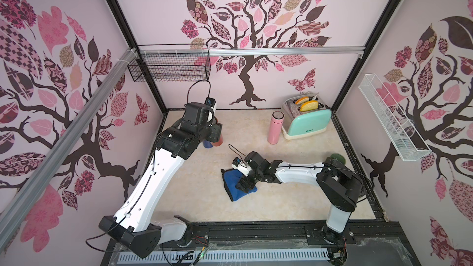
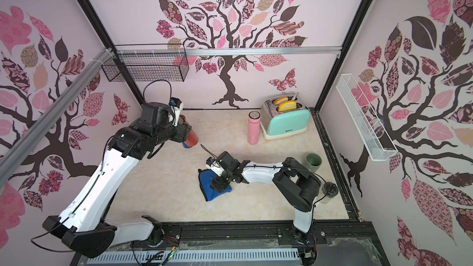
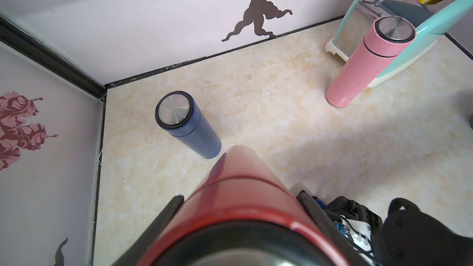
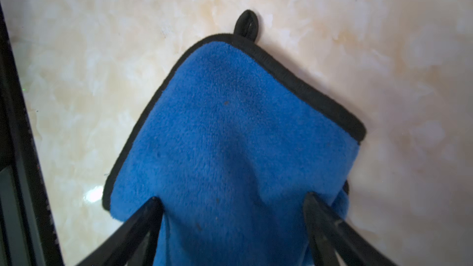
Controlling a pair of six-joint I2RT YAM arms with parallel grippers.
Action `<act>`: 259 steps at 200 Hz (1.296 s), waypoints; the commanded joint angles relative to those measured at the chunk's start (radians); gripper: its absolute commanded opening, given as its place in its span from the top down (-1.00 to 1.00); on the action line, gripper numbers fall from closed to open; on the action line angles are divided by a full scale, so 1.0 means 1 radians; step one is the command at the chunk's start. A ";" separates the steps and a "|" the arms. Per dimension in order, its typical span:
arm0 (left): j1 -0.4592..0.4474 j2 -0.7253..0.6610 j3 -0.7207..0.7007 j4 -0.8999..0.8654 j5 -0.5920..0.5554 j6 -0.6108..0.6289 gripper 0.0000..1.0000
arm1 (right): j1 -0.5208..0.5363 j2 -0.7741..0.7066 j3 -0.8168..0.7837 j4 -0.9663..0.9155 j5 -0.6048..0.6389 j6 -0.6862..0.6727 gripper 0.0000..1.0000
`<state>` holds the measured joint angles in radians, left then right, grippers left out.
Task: Wipe the surface of the thermos
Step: Pick up the cleaning item at the center of the board, then wipe the dirt from the surface of the thermos.
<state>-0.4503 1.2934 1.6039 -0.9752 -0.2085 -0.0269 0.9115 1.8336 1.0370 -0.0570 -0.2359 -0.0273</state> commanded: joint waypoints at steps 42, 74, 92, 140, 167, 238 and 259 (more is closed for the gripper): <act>-0.002 -0.025 -0.014 0.055 0.004 -0.008 1.00 | 0.004 0.043 0.029 -0.054 0.032 0.004 -0.32; -0.001 -0.049 -0.027 0.079 0.069 -0.011 1.00 | 0.004 0.011 0.009 -0.070 0.068 0.008 0.19; -0.001 -0.057 -0.041 0.090 0.103 -0.009 1.00 | 0.003 -0.014 -0.006 -0.082 0.086 0.012 0.47; -0.002 -0.073 -0.124 0.166 0.212 0.004 1.00 | -0.071 -0.135 -0.063 -0.120 0.079 0.025 0.78; -0.002 -0.067 -0.176 0.228 0.274 0.035 1.00 | -0.145 -0.240 -0.105 -0.143 0.067 0.027 0.94; -0.002 -0.017 -0.275 0.298 0.402 0.154 1.00 | -0.257 -0.376 -0.125 -0.161 -0.032 0.044 1.00; -0.004 -0.004 -0.303 0.306 0.415 0.171 1.00 | -0.291 -0.406 -0.117 -0.164 -0.075 0.060 1.00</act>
<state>-0.4507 1.2800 1.3170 -0.7406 0.1581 0.0917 0.6533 1.4700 0.9134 -0.2012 -0.2420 0.0074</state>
